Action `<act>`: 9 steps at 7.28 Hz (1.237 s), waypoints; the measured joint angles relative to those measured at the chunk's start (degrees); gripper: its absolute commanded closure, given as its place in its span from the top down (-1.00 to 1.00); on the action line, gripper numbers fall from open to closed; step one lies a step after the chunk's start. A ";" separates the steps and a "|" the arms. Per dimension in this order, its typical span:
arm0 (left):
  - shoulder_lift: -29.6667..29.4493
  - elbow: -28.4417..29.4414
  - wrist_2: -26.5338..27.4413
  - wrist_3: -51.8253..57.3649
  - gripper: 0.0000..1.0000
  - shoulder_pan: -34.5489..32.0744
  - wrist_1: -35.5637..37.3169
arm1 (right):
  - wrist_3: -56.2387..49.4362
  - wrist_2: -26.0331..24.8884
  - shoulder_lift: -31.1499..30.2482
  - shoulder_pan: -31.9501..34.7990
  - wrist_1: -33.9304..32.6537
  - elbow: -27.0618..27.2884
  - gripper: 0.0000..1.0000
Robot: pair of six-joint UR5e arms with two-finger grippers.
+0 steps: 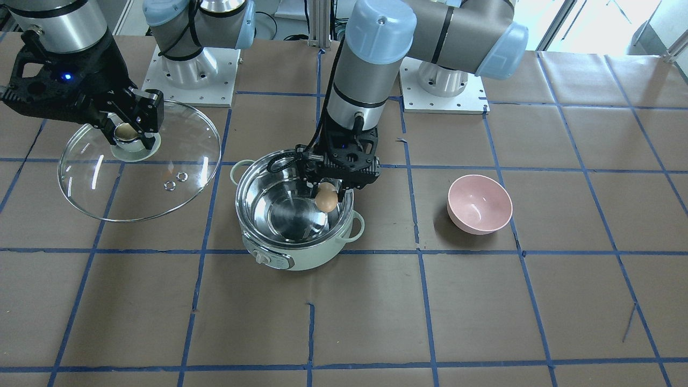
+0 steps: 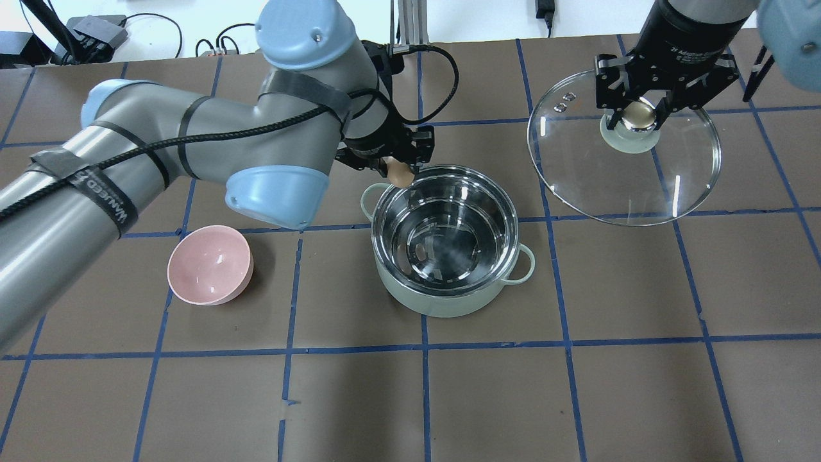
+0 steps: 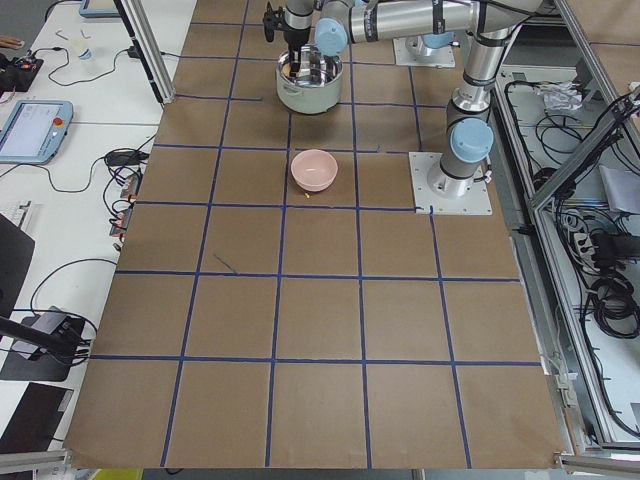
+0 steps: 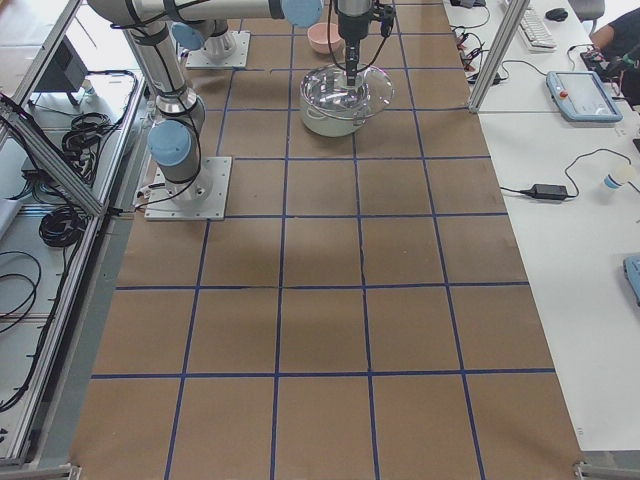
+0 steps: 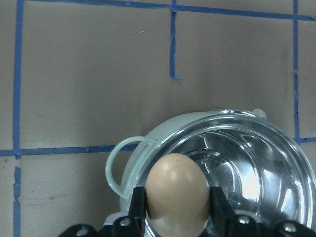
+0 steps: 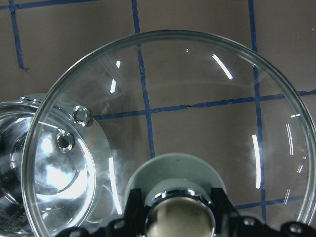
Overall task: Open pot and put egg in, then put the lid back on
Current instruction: 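Carry the egg over the pot and lower it inside with the left gripper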
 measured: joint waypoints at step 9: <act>-6.69 -5.72 4.79 1.71 0.74 -4.24 14.62 | -0.26 0.28 -0.48 0.00 0.54 0.26 -0.10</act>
